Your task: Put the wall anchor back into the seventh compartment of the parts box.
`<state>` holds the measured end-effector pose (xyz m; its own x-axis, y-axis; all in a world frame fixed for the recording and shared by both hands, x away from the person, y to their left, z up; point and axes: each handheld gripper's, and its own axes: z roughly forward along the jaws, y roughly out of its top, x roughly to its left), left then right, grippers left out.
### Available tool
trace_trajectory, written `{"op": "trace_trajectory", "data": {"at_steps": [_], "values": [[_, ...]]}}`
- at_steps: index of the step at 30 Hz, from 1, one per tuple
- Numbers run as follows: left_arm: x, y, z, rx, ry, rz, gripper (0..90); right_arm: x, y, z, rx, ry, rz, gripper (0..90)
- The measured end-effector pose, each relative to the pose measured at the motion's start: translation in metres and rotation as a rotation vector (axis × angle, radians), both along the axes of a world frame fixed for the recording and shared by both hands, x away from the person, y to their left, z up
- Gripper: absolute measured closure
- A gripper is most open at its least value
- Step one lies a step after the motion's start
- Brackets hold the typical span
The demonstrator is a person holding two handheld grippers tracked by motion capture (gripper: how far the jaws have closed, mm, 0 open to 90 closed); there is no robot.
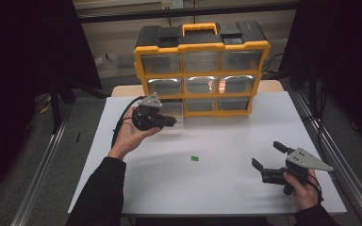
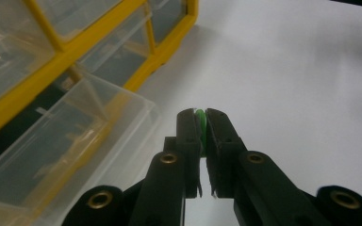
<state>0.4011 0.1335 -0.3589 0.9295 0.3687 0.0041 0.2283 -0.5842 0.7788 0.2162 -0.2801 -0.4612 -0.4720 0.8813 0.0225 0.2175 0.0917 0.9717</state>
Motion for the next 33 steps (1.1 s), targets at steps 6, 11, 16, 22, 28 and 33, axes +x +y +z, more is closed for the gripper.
{"op": "trace_trajectory", "data": {"at_steps": [6, 11, 16, 22, 28, 33], "values": [[0.017, 0.006, 0.008, 0.054, -0.002, 0.016, 84.9, 0.000, 0.000, 0.000, -0.002, 0.000, -0.001, 0.9], [0.029, 0.009, 0.012, 0.068, 0.008, 0.035, 84.9, 0.000, 0.000, 0.000, -0.005, 0.000, 0.001, 0.9], [0.041, 0.008, 0.012, 0.108, 0.015, 0.050, 84.9, 0.000, 0.000, 0.000, 0.000, 0.001, 0.000, 0.9], [0.052, 0.001, 0.010, 0.191, 0.016, 0.031, 84.9, 0.000, 0.000, 0.000, -0.003, -0.001, 0.002, 0.9], [0.064, -0.005, 0.003, 0.191, 0.063, 0.058, 84.9, 0.000, 0.000, 0.000, 0.000, -0.003, 0.001, 0.9], [0.071, -0.007, -0.006, 0.218, 0.081, 0.062, 84.9, 0.000, 0.000, 0.000, 0.000, 0.000, 0.005, 0.8]]}}
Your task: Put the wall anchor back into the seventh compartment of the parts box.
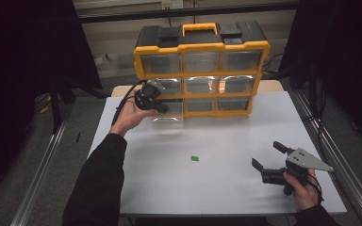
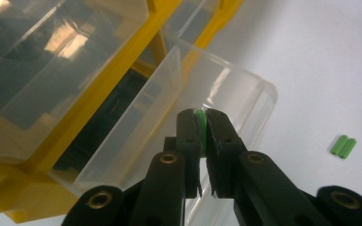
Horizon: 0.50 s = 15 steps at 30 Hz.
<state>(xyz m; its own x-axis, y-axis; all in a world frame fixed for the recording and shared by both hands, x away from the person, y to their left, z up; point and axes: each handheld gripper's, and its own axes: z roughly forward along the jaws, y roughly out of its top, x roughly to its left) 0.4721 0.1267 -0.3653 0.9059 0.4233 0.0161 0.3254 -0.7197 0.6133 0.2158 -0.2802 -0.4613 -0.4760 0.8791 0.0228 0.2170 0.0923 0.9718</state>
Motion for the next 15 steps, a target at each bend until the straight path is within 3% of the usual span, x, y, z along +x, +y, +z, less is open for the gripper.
{"op": "trace_trajectory", "data": {"at_steps": [2, 4, 5, 7, 9, 10, 11, 12, 14, 15], "values": [[0.002, 0.000, -0.002, 0.030, -0.004, -0.019, 84.9, 0.000, 0.000, 0.000, 0.000, 0.000, 0.000, 0.8], [0.002, -0.004, -0.005, 0.011, 0.004, 0.000, 84.9, 0.000, 0.000, 0.000, 0.000, 0.001, 0.000, 0.8], [0.003, -0.003, -0.005, 0.038, -0.002, -0.018, 84.9, 0.000, 0.000, 0.000, 0.001, 0.002, 0.000, 0.9], [0.005, -0.004, -0.009, 0.041, 0.015, -0.005, 84.8, 0.000, 0.000, 0.000, -0.001, 0.000, -0.001, 0.9], [0.008, -0.003, -0.010, 0.078, 0.012, -0.019, 84.8, 0.000, 0.000, 0.000, -0.002, 0.003, -0.003, 0.8], [0.008, -0.004, -0.013, 0.057, 0.026, 0.000, 84.8, 0.000, 0.000, 0.000, -0.005, 0.002, 0.002, 0.8], [0.009, -0.005, -0.014, 0.074, 0.023, -0.016, 84.8, 0.000, 0.000, 0.000, -0.005, 0.001, 0.002, 0.8], [0.008, -0.007, -0.016, 0.063, 0.031, 0.004, 84.8, 0.000, 0.000, 0.000, -0.005, 0.002, 0.001, 0.8], [0.011, -0.008, -0.018, 0.096, 0.027, -0.022, 84.8, 0.000, 0.000, 0.000, -0.001, 0.002, -0.001, 0.8], [0.010, -0.009, -0.020, 0.082, 0.028, -0.003, 84.8, 0.000, 0.000, 0.000, 0.003, 0.000, -0.008, 0.8]]}}
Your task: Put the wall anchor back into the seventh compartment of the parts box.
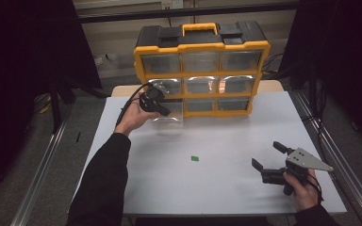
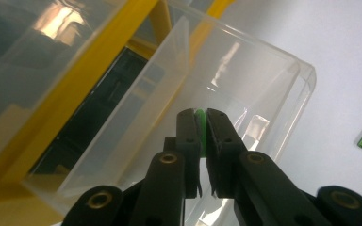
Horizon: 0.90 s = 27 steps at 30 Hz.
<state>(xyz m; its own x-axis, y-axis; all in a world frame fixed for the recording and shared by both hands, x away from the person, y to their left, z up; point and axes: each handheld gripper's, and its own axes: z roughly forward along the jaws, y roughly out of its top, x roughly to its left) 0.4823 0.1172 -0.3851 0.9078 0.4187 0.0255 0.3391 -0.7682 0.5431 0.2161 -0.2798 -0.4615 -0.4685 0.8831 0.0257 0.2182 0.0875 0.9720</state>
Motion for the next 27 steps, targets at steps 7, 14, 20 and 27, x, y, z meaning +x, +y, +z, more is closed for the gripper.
{"op": "trace_trajectory", "data": {"at_steps": [7, 14, 20, 27], "values": [[0.0021, -0.0021, -0.0070, 0.018, 0.020, 0.006, 84.6, 0.0001, 0.0002, -0.0002, -0.002, 0.000, 0.008, 0.8], [0.0048, -0.0004, -0.0085, 0.037, 0.024, 0.000, 84.3, 0.0000, 0.0001, -0.0002, -0.002, 0.000, 0.008, 0.8], [0.0039, -0.0007, -0.0085, 0.020, 0.030, 0.013, 81.0, 0.0002, 0.0002, -0.0003, 0.000, 0.001, 0.010, 0.7], [0.0024, 0.0034, -0.0019, -0.031, 0.002, 0.025, 80.2, -0.0001, -0.0001, -0.0001, 0.000, 0.001, 0.002, 0.8]]}}
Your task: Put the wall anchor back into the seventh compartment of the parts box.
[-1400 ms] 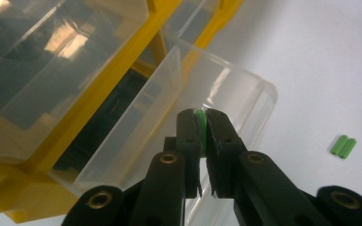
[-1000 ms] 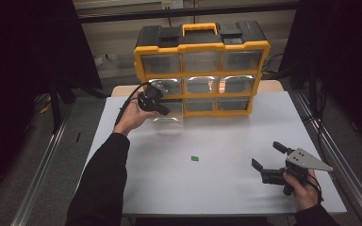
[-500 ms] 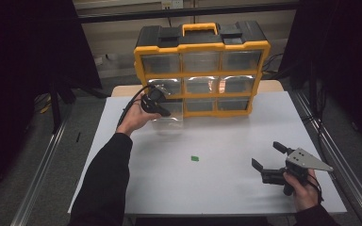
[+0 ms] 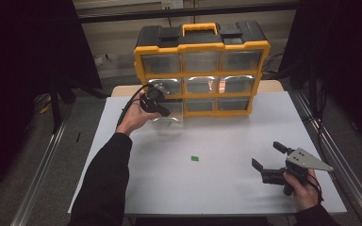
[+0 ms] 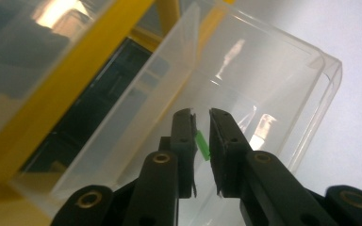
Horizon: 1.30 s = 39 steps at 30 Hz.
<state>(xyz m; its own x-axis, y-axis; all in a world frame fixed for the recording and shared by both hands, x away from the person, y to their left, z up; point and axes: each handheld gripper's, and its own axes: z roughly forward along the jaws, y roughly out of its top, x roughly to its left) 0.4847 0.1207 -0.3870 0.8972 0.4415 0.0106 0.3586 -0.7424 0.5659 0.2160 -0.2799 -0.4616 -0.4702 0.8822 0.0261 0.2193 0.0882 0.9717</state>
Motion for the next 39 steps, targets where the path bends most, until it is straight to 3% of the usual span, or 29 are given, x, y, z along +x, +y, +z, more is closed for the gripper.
{"op": "trace_trajectory", "data": {"at_steps": [2, 4, 6, 7, 9, 10, 11, 12, 13, 14, 16, 17, 22, 25, 27, 30, 32, 33, 35, 39], "values": [[-0.002, 0.002, 0.004, -0.014, -0.001, 0.024, 79.9, 0.000, 0.000, 0.000, -0.002, -0.001, 0.002, 0.7], [-0.004, 0.002, 0.006, 0.002, -0.014, 0.012, 79.8, 0.000, 0.000, 0.000, 0.001, -0.001, 0.003, 0.8], [-0.007, 0.002, 0.009, -0.012, -0.038, 0.014, 75.2, 0.000, 0.000, 0.000, -0.009, 0.003, 0.008, 0.8], [-0.009, 0.001, 0.009, -0.052, -0.046, 0.031, 74.5, 0.000, 0.000, 0.000, -0.007, 0.002, 0.007, 0.8], [-0.011, 0.003, 0.013, -0.059, -0.061, 0.026, 71.7, 0.000, 0.000, 0.000, -0.007, 0.002, 0.007, 0.8], [-0.014, 0.002, 0.014, -0.101, -0.057, 0.057, 70.0, 0.000, 0.000, 0.000, -0.007, 0.001, 0.007, 0.8], [-0.013, 0.005, 0.018, -0.069, -0.068, 0.015, 68.3, 0.000, 0.000, 0.000, -0.001, -0.001, 0.005, 0.7], [-0.014, 0.006, 0.020, -0.076, -0.076, 0.010, 67.7, 0.000, 0.000, 0.000, -0.003, 0.001, 0.003, 0.8], [-0.018, 0.005, 0.019, -0.123, -0.096, 0.051, 65.8, 0.000, 0.000, 0.000, 0.001, 0.000, 0.002, 0.8], [-0.019, 0.006, 0.022, -0.124, -0.078, 0.031, 63.4, 0.000, 0.000, 0.000, -0.001, 0.000, 0.000, 0.7], [-0.023, 0.007, 0.023, -0.147, -0.112, 0.043, 59.4, 0.000, 0.000, 0.000, -0.001, 0.000, 0.000, 0.7], [-0.025, 0.008, 0.023, -0.166, -0.105, 0.044, 56.0, 0.000, 0.000, 0.000, -0.001, 0.000, 0.000, 0.8], [-0.036, 0.012, 0.021, -0.182, -0.142, 0.075, 42.1, 0.000, 0.000, 0.000, -0.002, 0.000, 0.005, 0.8], [-0.047, 0.013, 0.020, -0.241, -0.164, 0.104, 30.6, 0.001, 0.000, 0.000, -0.006, 0.000, 0.007, 0.8], [-0.051, 0.014, 0.019, -0.233, -0.173, 0.092, 25.7, 0.001, 0.000, 0.000, -0.008, 0.001, 0.004, 0.7], [-0.057, 0.017, 0.016, -0.270, -0.169, 0.116, 18.8, 0.000, 0.000, 0.000, -0.005, 0.001, 0.004, 0.8], [-0.061, 0.019, 0.016, -0.276, -0.173, 0.124, 15.8, 0.001, 0.000, 0.000, 0.001, -0.001, 0.002, 0.8], [-0.062, 0.021, 0.016, -0.257, -0.184, 0.114, 13.7, 0.001, 0.000, 0.000, 0.000, -0.001, 0.003, 0.8], [-0.067, 0.024, 0.015, -0.275, -0.184, 0.128, 9.3, 0.000, 0.000, 0.000, 0.000, -0.001, 0.003, 0.8], [-0.075, 0.027, 0.011, -0.286, -0.181, 0.111, 5.5, 0.000, 0.000, 0.000, -0.003, 0.000, 0.005, 0.8]]}}
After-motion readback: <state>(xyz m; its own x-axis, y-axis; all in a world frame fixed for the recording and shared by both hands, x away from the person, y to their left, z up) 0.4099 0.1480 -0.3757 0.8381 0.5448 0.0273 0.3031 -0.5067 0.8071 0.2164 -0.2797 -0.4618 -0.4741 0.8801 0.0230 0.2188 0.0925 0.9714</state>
